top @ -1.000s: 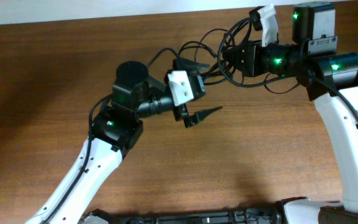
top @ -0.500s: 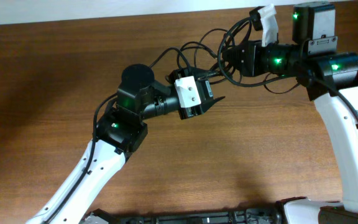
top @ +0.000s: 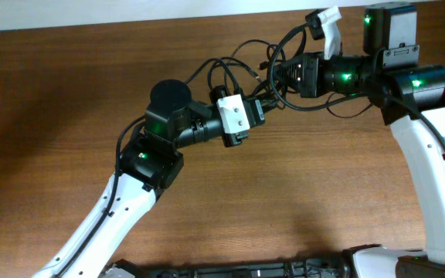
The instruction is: Untangle cables
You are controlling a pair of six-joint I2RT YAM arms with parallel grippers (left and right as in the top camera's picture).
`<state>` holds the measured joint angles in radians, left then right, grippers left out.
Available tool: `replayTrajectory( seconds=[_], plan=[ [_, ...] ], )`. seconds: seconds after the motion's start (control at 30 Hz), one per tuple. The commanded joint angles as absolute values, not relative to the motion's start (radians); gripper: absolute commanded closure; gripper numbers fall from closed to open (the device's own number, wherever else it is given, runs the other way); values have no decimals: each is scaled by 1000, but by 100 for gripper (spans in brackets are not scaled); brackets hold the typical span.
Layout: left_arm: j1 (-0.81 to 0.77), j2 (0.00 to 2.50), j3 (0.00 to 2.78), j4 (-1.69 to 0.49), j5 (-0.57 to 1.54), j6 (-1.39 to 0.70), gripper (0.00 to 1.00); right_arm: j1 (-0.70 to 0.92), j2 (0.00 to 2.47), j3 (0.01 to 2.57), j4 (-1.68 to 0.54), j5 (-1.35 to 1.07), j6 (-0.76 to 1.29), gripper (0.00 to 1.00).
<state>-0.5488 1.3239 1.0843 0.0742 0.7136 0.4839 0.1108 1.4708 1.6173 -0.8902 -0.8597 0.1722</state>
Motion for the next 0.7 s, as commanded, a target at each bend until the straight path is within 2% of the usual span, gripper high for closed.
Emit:
replayTrajectory(
  seconds=[0.0,0.17,0.43,0.67],
  plan=[
    [-554,1314,1081,90,710,488,100,111,1443,1631,-882,-894,166,96],
    [-554,1314,1081,97,710,488,100,110,1443,1631,-875,-876,166,96],
    [-554,1236,1081,92,790,487,100,109,1443,1631,-877,-617,275,96],
    [-517,1110,1081,11,775,488,100,109,1444,1631,-885,-589,275,96]
  ],
)
